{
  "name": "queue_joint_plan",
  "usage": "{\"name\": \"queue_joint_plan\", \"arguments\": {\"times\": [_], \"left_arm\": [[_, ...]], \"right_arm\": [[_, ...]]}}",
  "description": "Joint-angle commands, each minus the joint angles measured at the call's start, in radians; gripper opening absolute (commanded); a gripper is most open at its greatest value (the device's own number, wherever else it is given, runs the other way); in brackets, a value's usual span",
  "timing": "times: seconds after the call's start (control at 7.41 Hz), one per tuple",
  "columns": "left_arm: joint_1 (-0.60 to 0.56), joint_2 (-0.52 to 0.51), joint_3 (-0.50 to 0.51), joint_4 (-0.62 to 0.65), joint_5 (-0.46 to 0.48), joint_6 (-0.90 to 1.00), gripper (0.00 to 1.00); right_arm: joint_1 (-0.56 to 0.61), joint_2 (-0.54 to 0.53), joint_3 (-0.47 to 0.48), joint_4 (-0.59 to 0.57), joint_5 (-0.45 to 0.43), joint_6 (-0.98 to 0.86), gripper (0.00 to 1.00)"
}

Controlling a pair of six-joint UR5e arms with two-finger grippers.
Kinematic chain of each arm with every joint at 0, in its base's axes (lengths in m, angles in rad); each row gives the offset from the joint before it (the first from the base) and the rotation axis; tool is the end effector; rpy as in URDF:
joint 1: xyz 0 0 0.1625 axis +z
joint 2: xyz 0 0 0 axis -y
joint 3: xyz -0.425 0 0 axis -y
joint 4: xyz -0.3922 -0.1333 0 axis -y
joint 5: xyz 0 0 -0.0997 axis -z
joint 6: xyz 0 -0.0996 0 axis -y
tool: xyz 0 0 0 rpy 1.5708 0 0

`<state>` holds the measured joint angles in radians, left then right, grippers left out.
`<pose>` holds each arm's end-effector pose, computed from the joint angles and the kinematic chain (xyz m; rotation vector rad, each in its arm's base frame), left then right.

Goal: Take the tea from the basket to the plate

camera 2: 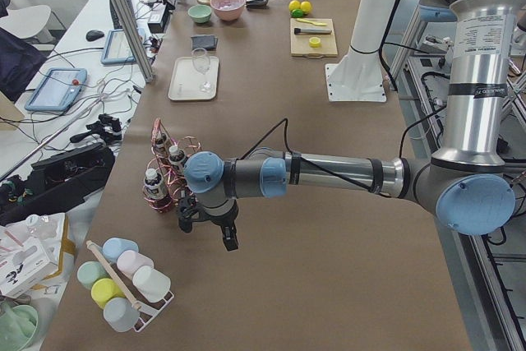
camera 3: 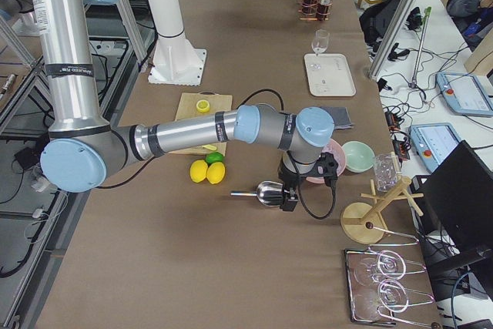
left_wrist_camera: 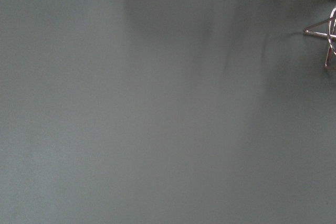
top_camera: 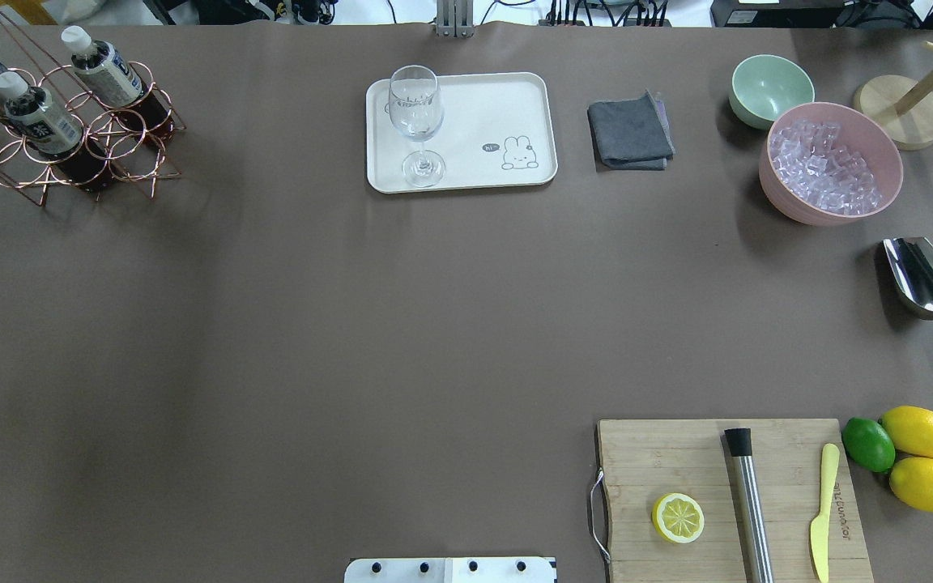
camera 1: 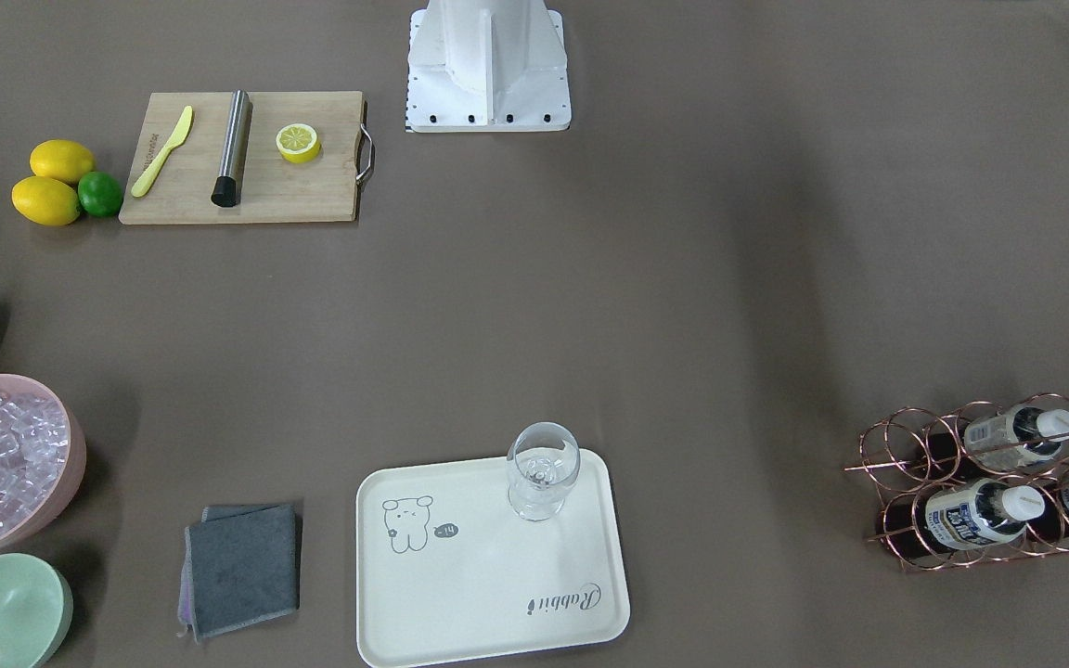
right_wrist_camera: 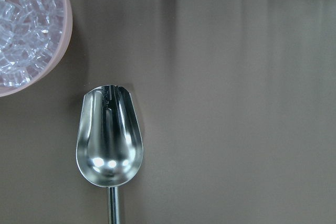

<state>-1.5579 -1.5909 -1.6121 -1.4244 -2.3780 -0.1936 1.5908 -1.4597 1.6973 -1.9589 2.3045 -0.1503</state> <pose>-0.0550 -0.4942 0.6404 -0.1633 0.7956 -0.2050 0.0769 -0.5143 0.5807 -0.0809 -0.7419 -0.0690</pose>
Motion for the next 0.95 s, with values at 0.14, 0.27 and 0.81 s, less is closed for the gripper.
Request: {"name": "queue_joint_plan", "arguments": {"times": [0.14,0.27,0.81], "left_arm": [[-0.007,0.002,-0.003,0.004,0.0,-0.006,0.97],[-0.007,0.003,-0.005,0.004,0.0,-0.006,0.97],[-0.008,0.002,-0.008,0.004,0.005,-0.004,0.97]], "right_arm": [[0.0,0.001,-0.002,0.0,0.0,0.0,0.99],[0.0,0.001,-0.005,0.0,0.0,0.002,0.99],[-0.002,0.001,-0.033,0.041,0.001,0.02,0.99]]}}
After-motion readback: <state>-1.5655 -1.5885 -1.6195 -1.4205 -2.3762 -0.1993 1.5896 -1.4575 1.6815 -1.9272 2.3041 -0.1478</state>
